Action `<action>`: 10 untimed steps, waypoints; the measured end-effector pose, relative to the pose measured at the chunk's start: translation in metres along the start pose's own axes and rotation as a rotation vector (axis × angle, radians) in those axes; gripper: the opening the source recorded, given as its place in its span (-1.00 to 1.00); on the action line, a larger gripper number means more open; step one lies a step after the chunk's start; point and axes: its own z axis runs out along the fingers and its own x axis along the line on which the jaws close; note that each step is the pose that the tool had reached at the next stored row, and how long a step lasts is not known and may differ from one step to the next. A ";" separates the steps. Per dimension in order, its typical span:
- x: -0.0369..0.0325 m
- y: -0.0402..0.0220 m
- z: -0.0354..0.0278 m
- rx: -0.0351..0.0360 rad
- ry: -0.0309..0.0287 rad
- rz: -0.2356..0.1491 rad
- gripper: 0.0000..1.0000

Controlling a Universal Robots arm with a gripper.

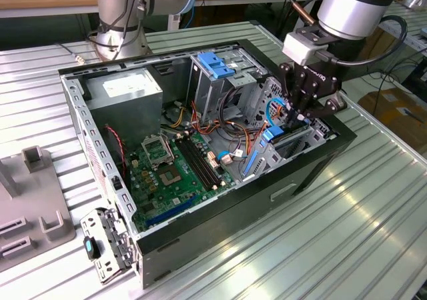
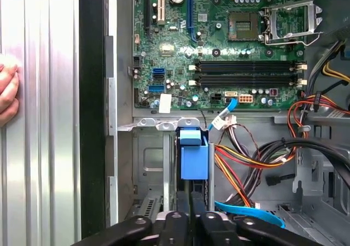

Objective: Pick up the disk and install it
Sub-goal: 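Insert the disk into the insertion slot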

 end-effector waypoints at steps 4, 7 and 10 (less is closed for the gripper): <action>0.0000 0.0000 0.0000 0.0000 0.0043 0.000 -0.79; 0.0000 0.0000 0.0000 0.0000 0.0086 0.000 -0.79; -0.0003 0.0000 0.0047 0.0000 0.0087 0.000 -0.79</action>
